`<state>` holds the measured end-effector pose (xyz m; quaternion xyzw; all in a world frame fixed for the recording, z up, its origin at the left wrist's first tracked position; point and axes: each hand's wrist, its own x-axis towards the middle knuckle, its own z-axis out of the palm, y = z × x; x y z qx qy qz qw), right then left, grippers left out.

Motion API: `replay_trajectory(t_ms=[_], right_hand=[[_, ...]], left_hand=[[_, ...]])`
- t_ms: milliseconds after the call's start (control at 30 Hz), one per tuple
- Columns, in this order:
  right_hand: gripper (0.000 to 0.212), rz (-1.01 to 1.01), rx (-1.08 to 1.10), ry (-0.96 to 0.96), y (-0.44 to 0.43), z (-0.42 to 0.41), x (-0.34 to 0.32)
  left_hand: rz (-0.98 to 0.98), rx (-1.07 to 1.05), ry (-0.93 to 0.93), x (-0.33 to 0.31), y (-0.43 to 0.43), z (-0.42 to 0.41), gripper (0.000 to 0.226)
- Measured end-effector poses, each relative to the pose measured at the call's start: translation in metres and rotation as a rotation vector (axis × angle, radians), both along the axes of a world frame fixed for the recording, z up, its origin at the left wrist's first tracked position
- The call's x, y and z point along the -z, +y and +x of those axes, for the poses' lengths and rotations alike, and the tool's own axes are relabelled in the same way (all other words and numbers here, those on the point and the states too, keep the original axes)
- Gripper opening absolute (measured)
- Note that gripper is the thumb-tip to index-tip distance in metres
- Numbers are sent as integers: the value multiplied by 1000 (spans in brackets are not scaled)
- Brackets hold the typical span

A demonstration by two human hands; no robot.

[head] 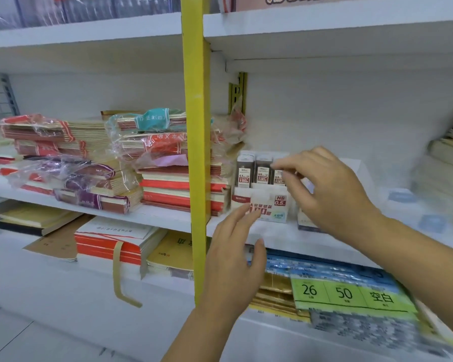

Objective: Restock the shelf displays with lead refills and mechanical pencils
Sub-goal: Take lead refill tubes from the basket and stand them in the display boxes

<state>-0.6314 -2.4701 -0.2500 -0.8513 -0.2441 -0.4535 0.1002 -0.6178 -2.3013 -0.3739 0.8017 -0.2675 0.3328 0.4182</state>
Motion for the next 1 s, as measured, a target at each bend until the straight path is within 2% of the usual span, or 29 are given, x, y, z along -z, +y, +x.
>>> replay_trajectory(t_ms=[67,133,267,367,467,567,700,900,1000], right_hand=[[22,63,-74,81,-8,-36,31],[23,127,-74,259,-19,-63,74],[20,283,103,728,-46,-87,186],[19,458,243,1074,-66,-102,279],[16,601,380,1252,-77,-121,363],[18,654,476,1408,-76,-136,427],[43,649,451,1498,-63,-133,483],[81,260,548,1257,-47,-93,521],[88,130,569,1250,-41,-84,532]], left_hand=[[91,59,68,19,-1,-18,43],[276,134,149,50,-1,-31,42],[574,281,441,133,2,-52,42],[611,253,749,204,1,-68,36],[586,210,970,273,6,-88,25],[600,170,1139,326,12,-104,38],[549,136,1222,369,11,-107,53],[454,60,1182,389,-3,-80,56],[397,54,1135,393,-11,-67,57]])
